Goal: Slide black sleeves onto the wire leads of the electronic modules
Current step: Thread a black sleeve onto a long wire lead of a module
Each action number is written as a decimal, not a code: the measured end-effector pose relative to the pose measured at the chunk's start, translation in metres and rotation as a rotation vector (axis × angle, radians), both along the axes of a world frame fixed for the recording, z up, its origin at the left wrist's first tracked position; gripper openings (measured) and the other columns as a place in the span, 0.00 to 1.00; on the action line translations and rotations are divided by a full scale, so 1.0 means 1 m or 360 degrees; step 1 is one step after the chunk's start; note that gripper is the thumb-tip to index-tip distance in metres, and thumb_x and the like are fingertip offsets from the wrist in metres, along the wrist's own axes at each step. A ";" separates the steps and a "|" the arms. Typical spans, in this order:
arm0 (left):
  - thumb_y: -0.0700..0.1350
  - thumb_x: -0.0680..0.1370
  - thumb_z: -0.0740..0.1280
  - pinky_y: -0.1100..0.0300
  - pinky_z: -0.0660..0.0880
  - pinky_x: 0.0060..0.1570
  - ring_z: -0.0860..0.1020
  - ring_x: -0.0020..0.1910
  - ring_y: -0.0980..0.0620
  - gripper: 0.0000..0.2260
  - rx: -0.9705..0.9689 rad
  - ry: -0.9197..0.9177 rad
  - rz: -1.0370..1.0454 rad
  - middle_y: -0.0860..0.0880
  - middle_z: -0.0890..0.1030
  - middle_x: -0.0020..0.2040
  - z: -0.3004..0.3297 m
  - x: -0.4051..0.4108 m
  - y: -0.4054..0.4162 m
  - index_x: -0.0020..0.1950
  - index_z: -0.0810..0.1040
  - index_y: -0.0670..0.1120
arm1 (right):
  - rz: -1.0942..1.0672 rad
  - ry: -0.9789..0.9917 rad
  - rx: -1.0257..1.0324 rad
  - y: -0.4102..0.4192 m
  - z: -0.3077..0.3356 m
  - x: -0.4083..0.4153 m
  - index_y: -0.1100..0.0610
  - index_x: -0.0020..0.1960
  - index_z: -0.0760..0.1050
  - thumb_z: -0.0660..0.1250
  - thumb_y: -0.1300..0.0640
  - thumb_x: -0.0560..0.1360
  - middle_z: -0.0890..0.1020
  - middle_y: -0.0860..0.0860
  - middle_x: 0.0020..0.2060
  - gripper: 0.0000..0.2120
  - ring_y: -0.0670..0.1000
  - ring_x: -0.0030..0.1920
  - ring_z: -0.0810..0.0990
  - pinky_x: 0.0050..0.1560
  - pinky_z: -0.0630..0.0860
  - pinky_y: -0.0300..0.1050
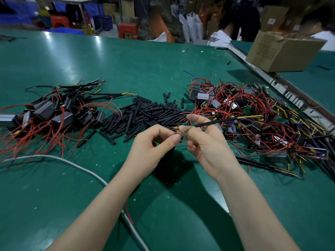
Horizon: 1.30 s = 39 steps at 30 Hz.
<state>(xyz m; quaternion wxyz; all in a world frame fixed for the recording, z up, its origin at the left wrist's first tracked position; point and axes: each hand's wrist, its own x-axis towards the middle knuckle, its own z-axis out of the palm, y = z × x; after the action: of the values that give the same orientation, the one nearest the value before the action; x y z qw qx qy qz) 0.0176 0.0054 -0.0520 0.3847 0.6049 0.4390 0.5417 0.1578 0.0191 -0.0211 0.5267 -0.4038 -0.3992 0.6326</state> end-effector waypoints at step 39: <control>0.47 0.68 0.73 0.62 0.73 0.49 0.81 0.45 0.54 0.14 -0.0041 0.0124 -0.0247 0.52 0.85 0.43 -0.002 -0.009 -0.004 0.47 0.70 0.50 | -0.0162 -0.0221 0.0255 -0.001 -0.005 -0.006 0.53 0.55 0.69 0.67 0.72 0.71 0.81 0.52 0.33 0.19 0.41 0.24 0.71 0.27 0.68 0.33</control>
<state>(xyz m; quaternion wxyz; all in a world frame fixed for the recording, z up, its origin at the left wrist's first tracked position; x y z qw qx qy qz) 0.0084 0.0014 -0.0537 0.4159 0.6526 0.4125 0.4806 0.1519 0.0178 -0.0260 0.5598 -0.4231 -0.4629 0.5416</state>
